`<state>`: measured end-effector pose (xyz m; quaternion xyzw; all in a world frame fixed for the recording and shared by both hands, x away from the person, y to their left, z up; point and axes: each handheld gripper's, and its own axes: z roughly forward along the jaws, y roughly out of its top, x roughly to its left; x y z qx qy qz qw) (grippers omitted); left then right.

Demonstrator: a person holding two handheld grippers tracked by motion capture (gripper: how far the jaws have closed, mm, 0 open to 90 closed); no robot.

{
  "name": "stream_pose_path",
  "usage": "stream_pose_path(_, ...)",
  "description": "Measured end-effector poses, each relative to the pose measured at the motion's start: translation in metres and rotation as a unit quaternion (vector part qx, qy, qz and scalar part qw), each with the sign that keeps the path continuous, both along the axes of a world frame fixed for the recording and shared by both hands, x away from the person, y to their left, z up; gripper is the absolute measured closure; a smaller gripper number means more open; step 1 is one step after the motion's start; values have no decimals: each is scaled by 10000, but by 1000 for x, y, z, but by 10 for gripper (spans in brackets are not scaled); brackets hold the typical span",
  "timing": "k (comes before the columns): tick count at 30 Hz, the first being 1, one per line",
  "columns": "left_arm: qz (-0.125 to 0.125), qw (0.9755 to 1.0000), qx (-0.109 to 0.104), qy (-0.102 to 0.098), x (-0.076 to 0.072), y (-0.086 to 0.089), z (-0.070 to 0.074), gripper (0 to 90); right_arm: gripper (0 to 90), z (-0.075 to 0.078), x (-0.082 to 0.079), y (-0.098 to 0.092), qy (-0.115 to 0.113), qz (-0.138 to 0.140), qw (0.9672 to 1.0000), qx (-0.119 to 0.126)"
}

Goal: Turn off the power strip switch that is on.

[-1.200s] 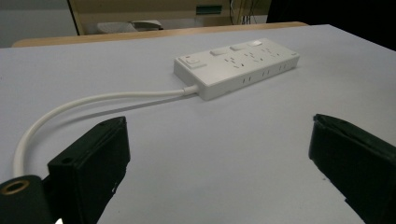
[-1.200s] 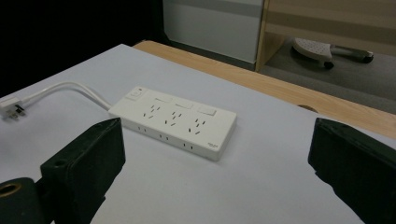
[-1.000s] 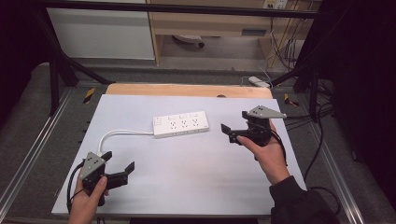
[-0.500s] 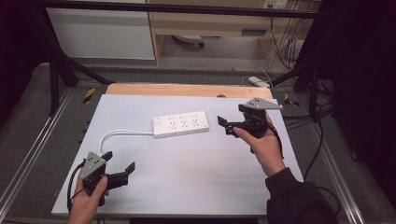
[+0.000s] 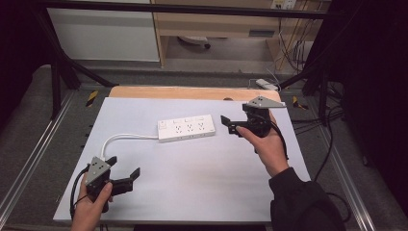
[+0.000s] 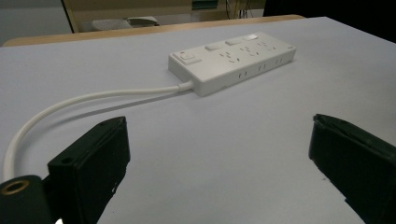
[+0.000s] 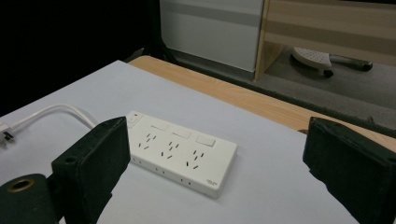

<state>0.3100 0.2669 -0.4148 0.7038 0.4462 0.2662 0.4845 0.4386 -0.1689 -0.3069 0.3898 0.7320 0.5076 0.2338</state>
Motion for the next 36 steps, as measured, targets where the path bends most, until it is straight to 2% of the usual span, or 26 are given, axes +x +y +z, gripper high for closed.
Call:
stream_pose_path(8, -7, 10000, 11, 8, 0, 0, 0, 53, 122, 0, 8, 4, -11, -18, 10000, -15)
stream_pose_path(15, -34, 10000, 23, 24, 1, -1, -1, 53, 240, -3, 17, 11, -77, -55, 9999, -55)
stream_pose_path(16, -53, 10000, 22, 34, 1, -1, -1, 53, 266, -3, 18, 12, -59, -57, 10000, -54)
stream_pose_path(17, -69, 10000, 34, 50, 0, -1, -1, 53, 345, -2, 20, 15, -73, -107, 9998, -124)
stream_pose_path(18, -75, 10000, 41, 44, 1, -1, -1, 53, 345, -2, 20, 15, -73, -107, 9998, -124)
stream_pose_path(19, -66, 10000, 23, 62, 1, -1, -2, 53, 384, -1, 20, 16, -104, -119, 9998, -126)
stream_pose_path(27, -79, 9999, 79, 87, 1, -1, -3, 53, 690, 3, 29, 25, -326, 43, 9993, -162)
stream_pose_path(28, -66, 9999, 114, 75, 1, -1, -3, 53, 763, 3, 31, 26, -397, 57, 9991, -168)
stream_pose_path(30, -72, 9999, 137, 71, 1, -1, -3, 53, 786, 3, 31, 27, -405, 57, 9991, -150)
stream_pose_path(33, -55, 9999, 104, 83, 1, -1, -3, 53, 883, 4, 36, 29, -490, 63, 9988, -42)
stream_pose_path(36, -29, 9999, 97, 92, 1, -1, -3, 53, 900, 4, 39, 31, -493, 45, 9988, 1)
